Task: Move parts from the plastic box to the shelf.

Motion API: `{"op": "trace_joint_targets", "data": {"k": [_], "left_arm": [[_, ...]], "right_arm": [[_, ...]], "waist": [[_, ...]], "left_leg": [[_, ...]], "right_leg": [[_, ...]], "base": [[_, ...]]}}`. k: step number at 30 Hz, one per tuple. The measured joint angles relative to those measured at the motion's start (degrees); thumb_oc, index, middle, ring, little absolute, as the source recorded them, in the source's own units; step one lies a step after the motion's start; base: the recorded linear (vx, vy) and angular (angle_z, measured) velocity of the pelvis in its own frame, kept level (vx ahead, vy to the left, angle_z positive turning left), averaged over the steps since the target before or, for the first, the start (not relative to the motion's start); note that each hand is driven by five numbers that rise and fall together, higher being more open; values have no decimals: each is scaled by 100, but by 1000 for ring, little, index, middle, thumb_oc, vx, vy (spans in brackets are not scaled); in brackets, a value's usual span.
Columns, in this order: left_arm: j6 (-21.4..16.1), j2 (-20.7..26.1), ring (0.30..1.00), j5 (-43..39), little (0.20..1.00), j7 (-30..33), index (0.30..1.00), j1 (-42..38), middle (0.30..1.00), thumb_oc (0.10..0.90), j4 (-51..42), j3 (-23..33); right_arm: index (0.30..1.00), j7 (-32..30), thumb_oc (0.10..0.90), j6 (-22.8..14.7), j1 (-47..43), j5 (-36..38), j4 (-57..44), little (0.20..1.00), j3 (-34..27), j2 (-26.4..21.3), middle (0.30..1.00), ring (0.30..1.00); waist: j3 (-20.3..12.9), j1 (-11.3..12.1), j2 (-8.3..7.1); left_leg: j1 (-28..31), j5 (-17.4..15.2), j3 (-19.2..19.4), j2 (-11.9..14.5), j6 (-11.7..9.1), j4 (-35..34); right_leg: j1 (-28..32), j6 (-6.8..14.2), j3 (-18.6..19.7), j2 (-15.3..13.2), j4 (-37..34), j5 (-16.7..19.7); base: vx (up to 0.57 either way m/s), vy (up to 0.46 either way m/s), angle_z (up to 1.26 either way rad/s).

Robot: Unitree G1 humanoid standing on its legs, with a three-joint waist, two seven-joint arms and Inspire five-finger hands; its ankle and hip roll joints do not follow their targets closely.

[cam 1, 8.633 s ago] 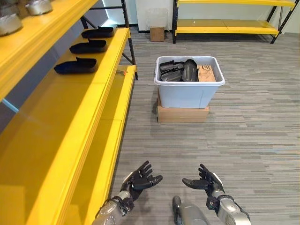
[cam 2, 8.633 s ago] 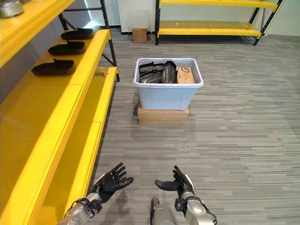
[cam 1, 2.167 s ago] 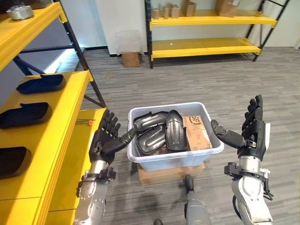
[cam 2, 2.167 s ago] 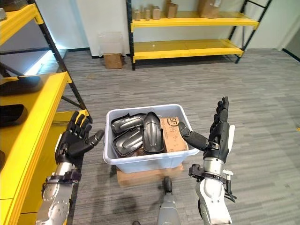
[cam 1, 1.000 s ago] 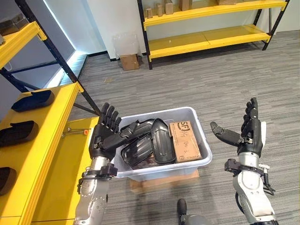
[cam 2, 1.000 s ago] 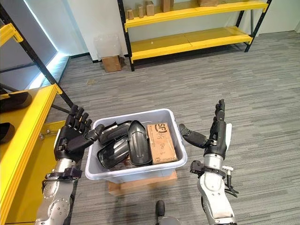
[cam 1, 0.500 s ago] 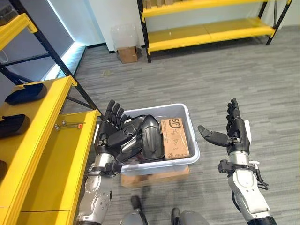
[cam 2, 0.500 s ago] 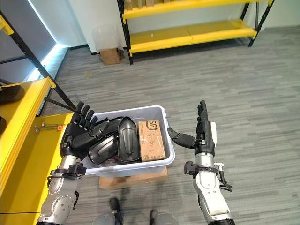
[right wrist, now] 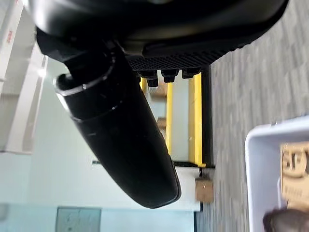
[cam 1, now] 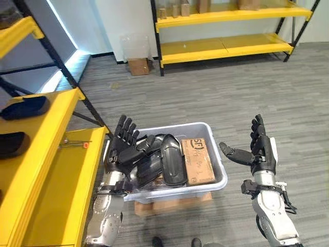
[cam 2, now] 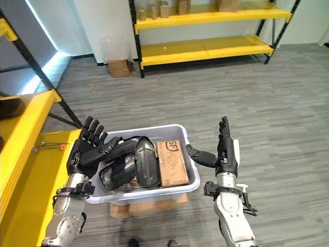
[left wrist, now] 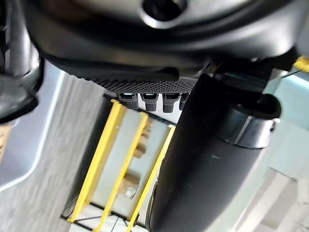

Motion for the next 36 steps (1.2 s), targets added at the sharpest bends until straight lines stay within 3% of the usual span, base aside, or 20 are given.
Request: {"op": "trace_joint_targets", "data": {"k": [6,21,29,36], "left_arm": [[1,1,1000,3,1000,8,1000,3,1000,900,-3,15],[58,1,1000,10,1000,-18,1000,-2,1000,900,-5,22],[143,0,1000,18,1000,-139,1000,-9,1000,900,-7,43],[144,1,1000,241,1000,-131,1000,-8,1000,900,-7,50]], "right_arm": [[1000,-101,900,13,12,-3,0,1000,-11,-7,1000,1000],[1000,202,900,280,13,32,-1,1000,-5,-29,1000,1000],[1000,706,900,279,17,1326,-2,1000,7,187,1000,1000],[1000,832,900,278,30,1320,-2,1000,44,204,1000,1000]], "waist": [[-12,89,6],[-32,90,18],[-75,89,-40],[-89,94,-65]], "left_leg": [[-62,-105,15,-159,106,-4],[-57,-95,-4,-250,190,-2],[-48,-103,-8,-262,203,-3],[-53,-102,-14,-269,212,-3]], "right_leg": [[-52,184,16,-162,-27,106],[14,217,-4,-240,-133,215],[53,230,3,-238,-209,262],[57,234,-2,-245,-218,266]], "base": [[5,10,1],[16,21,0],[0,0,0],[0,0,0]]}}
